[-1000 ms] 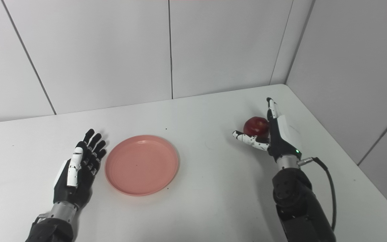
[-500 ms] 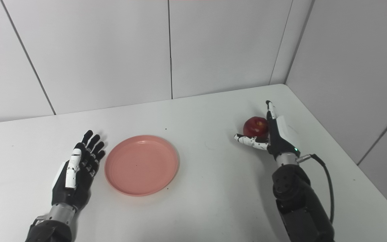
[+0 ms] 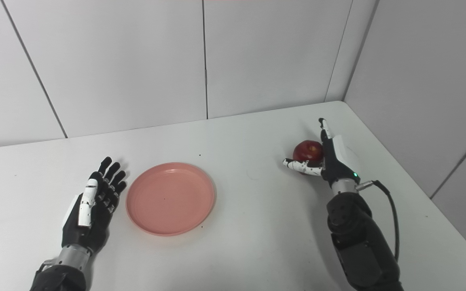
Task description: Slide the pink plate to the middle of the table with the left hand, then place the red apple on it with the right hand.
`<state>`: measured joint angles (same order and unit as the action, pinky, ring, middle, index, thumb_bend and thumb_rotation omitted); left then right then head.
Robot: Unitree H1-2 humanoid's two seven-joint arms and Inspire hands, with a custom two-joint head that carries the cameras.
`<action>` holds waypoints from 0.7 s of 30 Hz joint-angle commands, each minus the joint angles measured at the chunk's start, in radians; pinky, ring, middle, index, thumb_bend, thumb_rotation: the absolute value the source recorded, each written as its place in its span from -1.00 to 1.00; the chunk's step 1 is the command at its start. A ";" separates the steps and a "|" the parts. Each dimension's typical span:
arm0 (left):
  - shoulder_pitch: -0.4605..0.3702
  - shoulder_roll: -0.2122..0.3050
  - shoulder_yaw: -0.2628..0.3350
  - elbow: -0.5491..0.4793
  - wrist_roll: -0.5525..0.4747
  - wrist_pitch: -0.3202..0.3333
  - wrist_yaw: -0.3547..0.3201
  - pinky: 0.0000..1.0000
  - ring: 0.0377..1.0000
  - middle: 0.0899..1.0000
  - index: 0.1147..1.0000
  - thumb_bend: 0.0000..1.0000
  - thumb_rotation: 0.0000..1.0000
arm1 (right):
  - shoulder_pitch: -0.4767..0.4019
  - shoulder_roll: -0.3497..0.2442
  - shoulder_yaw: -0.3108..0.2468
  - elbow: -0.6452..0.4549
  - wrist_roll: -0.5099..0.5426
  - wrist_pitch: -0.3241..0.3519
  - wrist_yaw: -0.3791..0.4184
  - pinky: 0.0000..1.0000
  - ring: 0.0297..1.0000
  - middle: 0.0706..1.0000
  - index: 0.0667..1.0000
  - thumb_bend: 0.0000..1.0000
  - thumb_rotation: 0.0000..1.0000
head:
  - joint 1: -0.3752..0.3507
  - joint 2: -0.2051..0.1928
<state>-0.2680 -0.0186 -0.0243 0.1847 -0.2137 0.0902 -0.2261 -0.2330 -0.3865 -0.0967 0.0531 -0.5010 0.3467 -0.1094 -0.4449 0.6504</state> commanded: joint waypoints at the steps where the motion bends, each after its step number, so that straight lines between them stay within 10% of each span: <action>1: 0.022 0.001 0.005 0.009 -0.011 0.054 0.007 0.98 0.95 0.97 0.94 -0.22 1.00 | -0.043 -0.027 -0.017 -0.011 0.007 -0.061 -0.041 0.61 0.78 0.84 0.90 1.00 -0.31 | 0.001 0.000; 12: 0.023 0.001 0.004 0.003 -0.009 0.059 0.007 0.97 0.95 0.97 0.95 -0.23 1.00 | -0.068 -0.025 0.000 0.008 -0.005 -0.022 -0.043 0.53 0.69 0.74 0.80 1.00 -0.33 | 0.004 0.005; 21: 0.024 -0.001 0.007 0.004 -0.014 0.064 0.006 0.98 0.95 0.97 0.95 -0.21 1.00 | -0.075 -0.020 -0.006 0.033 0.030 -0.066 -0.054 0.16 0.28 0.31 0.33 0.91 -0.67 | 0.008 0.006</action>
<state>-0.2646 -0.0188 -0.0224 0.1725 -0.2140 0.1049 -0.2259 -0.2635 -0.3859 -0.0938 0.0976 -0.4763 0.3297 -0.1370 -0.4372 0.6581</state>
